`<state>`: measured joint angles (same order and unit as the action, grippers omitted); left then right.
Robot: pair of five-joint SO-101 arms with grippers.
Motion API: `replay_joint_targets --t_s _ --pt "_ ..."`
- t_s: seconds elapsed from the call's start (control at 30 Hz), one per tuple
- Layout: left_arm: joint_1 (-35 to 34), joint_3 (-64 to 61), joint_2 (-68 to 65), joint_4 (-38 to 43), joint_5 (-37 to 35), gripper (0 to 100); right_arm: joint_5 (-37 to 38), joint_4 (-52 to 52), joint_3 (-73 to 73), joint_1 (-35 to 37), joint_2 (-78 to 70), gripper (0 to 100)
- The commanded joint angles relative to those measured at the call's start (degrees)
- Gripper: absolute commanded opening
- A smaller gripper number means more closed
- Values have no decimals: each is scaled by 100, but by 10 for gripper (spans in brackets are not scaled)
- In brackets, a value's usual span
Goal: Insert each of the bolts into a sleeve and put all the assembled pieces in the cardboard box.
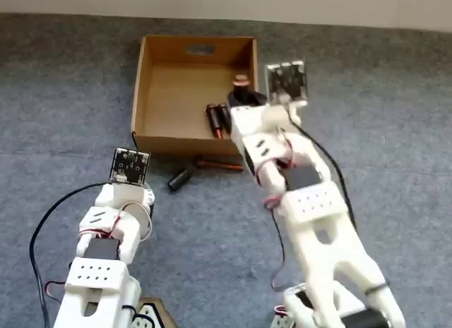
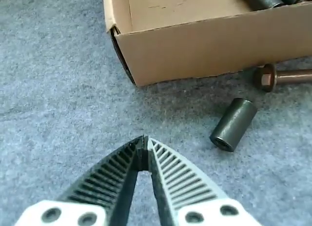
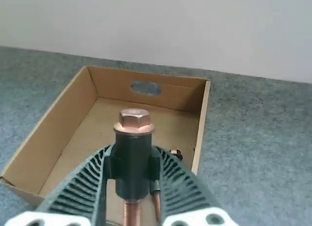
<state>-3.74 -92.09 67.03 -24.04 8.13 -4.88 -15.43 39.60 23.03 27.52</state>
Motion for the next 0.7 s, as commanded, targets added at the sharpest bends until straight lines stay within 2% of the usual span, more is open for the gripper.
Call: replay_joint_targets --t_s 0.0,0.3,0.67 --pt "-22 13 75 88 9 15 -70 347 -892 277 -1095 7" --pt "198 4 75 44 18 16 -79 637 -2457 549 -3319 7" --pt "207 4 75 62 18 15 -79 593 -4031 963 -5253 7"
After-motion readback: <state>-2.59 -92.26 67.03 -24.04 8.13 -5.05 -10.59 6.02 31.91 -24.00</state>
